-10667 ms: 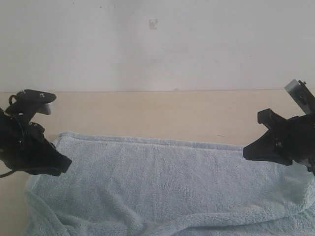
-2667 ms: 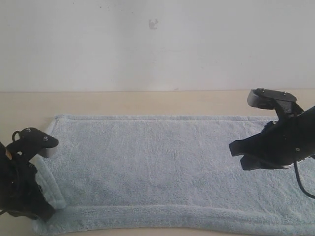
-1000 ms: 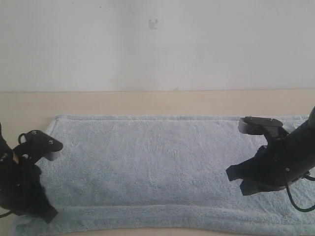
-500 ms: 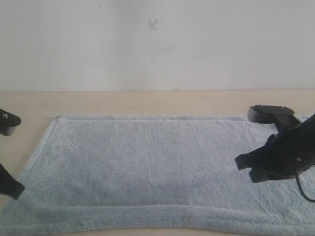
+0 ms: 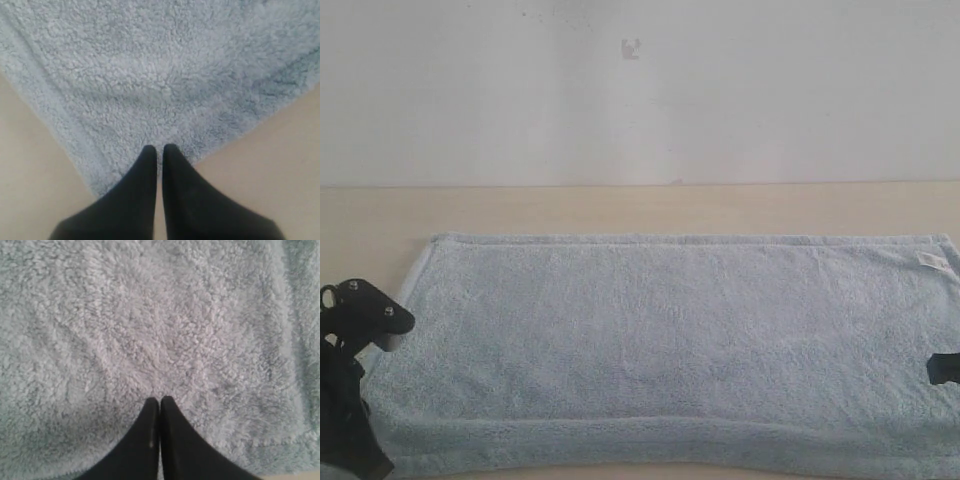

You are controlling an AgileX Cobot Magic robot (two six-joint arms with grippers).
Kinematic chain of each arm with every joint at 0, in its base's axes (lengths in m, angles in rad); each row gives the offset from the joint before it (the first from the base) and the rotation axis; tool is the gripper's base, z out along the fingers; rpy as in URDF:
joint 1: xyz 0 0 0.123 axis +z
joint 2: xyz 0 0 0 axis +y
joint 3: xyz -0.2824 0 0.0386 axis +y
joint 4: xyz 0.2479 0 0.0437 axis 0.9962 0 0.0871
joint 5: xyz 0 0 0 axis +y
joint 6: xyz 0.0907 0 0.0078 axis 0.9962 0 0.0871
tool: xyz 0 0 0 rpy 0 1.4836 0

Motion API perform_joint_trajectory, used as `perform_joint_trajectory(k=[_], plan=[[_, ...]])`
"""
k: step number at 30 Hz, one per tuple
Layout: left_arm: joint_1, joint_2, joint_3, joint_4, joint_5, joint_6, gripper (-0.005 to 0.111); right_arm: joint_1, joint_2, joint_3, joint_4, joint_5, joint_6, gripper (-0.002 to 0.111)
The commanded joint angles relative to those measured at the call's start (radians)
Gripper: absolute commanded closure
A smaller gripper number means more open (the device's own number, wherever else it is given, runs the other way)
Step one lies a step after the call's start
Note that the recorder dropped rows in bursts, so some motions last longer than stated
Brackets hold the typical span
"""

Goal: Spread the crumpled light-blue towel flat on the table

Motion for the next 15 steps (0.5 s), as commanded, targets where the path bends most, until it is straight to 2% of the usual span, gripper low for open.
perform_joint_trajectory(k=[1,5,9,15], plan=[[0.017,0.09,0.004,0.069,-0.027,-0.054,0.103,-0.009,0.032,0.005,-0.027,-0.001,0.007,0.108],[0.018,0.148,0.004,0.074,-0.025,-0.072,0.103,-0.009,0.075,0.005,-0.027,-0.002,0.007,0.108],[0.018,0.179,0.004,0.11,0.032,-0.081,0.103,-0.009,0.102,0.005,-0.037,-0.008,0.007,0.108],[0.018,0.176,0.004,0.294,0.158,-0.315,0.103,-0.042,0.124,0.003,-0.079,-0.012,0.057,0.108]])
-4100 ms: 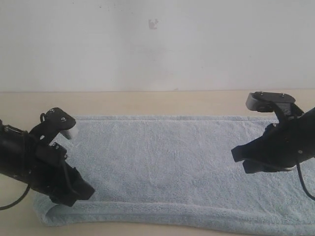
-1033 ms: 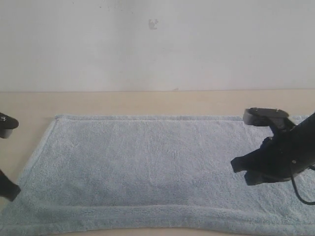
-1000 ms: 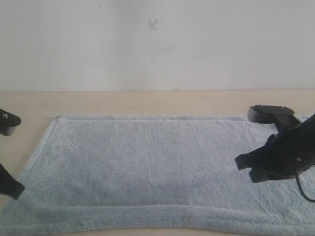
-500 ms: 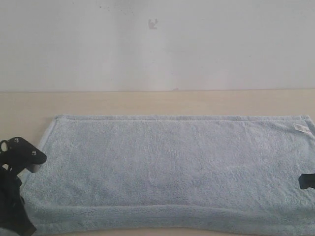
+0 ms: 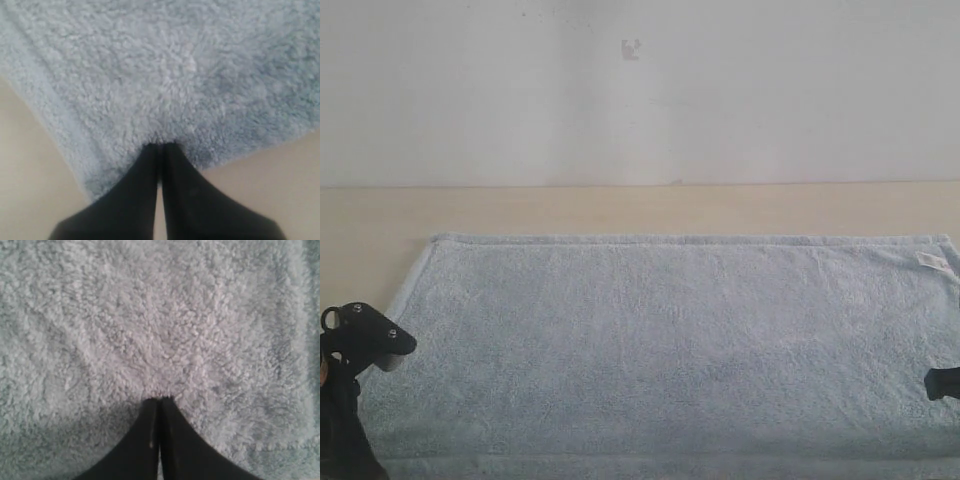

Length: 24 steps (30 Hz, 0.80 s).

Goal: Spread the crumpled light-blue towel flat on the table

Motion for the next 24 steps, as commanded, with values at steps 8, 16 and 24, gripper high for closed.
perform_joint_trajectory(k=[8,16,24], plan=[[0.003,-0.097,-0.012,0.089,0.056,-0.162,0.103,-0.047,0.038,-0.061,0.018,-0.002,0.033,0.108],[0.003,-0.418,-0.023,-0.186,-0.072,-0.021,0.103,-0.038,-0.093,-0.072,0.259,-0.073,-0.034,0.108],[0.007,-0.762,0.119,-0.18,-0.269,-0.202,0.103,0.157,-0.328,-0.069,0.351,-0.101,-0.165,0.108]])
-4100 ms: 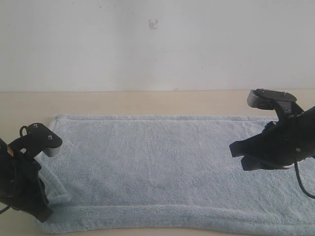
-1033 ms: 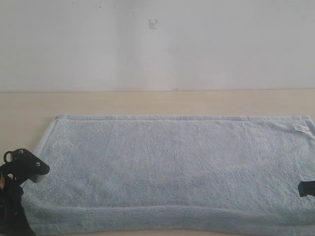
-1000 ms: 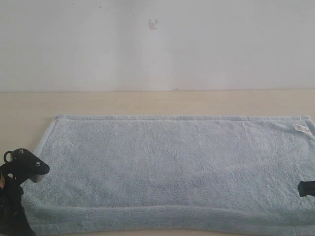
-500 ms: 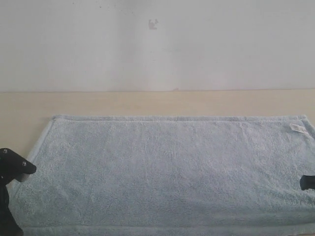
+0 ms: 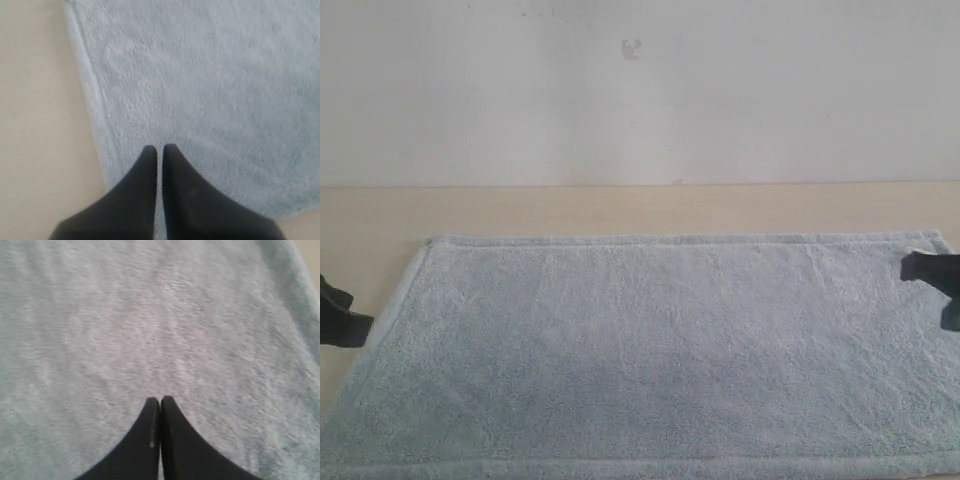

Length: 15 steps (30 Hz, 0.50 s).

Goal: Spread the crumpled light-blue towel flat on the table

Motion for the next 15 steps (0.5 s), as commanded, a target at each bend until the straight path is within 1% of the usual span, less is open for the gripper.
perform_joint_trajectory(k=[1,3,4,5,7,9,13,15], plan=[[0.004,-0.232,0.119,-0.01,-0.153,-0.186,0.103,0.13,-0.158,-0.001,0.016,-0.02,-0.074,0.108],[0.006,-0.367,0.198,0.007,-0.252,-0.254,0.103,0.219,-0.296,0.027,0.016,-0.102,-0.134,0.108],[0.008,-0.448,0.242,0.027,-0.296,-0.26,0.103,0.265,-0.361,0.049,0.016,-0.157,-0.169,0.108],[0.012,-0.531,0.284,0.036,-0.32,-0.258,0.103,0.309,-0.463,0.092,0.016,-0.252,-0.214,0.108],[0.031,-0.693,0.352,0.032,-0.352,-0.311,0.103,0.372,-0.605,0.167,0.016,-0.383,-0.292,0.108],[0.05,-0.827,0.396,0.034,-0.349,-0.318,0.103,0.387,-0.735,0.241,0.016,-0.452,-0.297,0.108],[0.104,-1.091,0.455,0.037,-0.306,-0.354,0.103,0.382,-1.025,0.397,0.023,-0.467,-0.266,0.108],[0.137,-1.126,0.468,0.055,-0.271,-0.354,0.103,0.382,-1.147,0.448,0.023,-0.505,-0.218,0.108]])
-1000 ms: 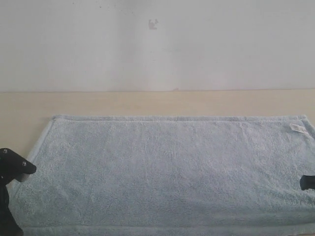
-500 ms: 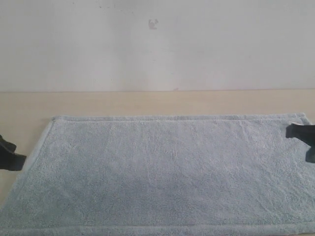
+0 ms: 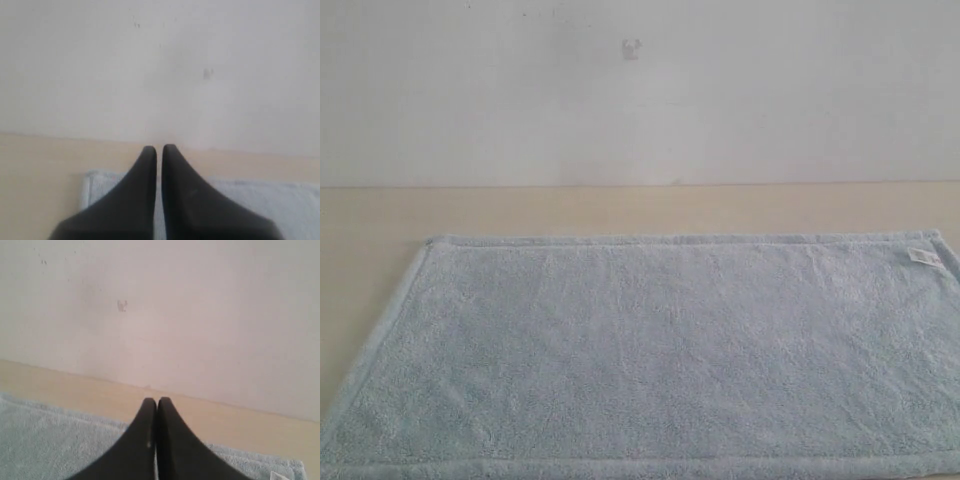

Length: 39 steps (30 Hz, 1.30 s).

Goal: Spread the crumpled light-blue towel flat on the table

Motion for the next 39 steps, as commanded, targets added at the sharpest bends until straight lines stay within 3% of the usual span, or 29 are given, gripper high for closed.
perform_joint_trajectory(k=[1,8,18,20,24,27,31,39], plan=[[0.074,-0.125,0.038,0.044,0.045,-0.024,0.103,0.001,-0.263,0.117,0.006,-0.07,0.06,0.108],[0.094,-0.084,0.042,-0.003,0.073,-0.069,0.103,0.001,-0.546,0.137,0.021,0.22,0.068,0.108],[0.094,-0.085,0.042,-0.001,0.073,-0.054,0.103,-0.005,-0.584,0.167,0.008,0.173,0.073,0.108],[0.094,-0.085,0.042,-0.001,0.073,-0.054,0.103,-0.068,-0.584,0.176,-0.035,0.153,0.078,0.108],[0.094,-0.085,0.042,-0.001,0.073,-0.054,0.103,-0.339,-0.584,0.208,-0.124,0.157,0.078,0.108],[0.094,-0.085,0.042,-0.001,0.073,-0.054,0.103,-0.471,-0.584,0.295,-0.141,0.226,0.164,0.108],[0.094,-0.085,0.042,-0.001,0.073,-0.054,0.103,-0.493,-0.584,0.416,-0.145,0.33,0.347,0.108],[0.094,-0.085,0.042,-0.001,0.071,-0.054,0.103,-0.494,-0.584,0.416,-0.152,0.398,0.369,0.108]])
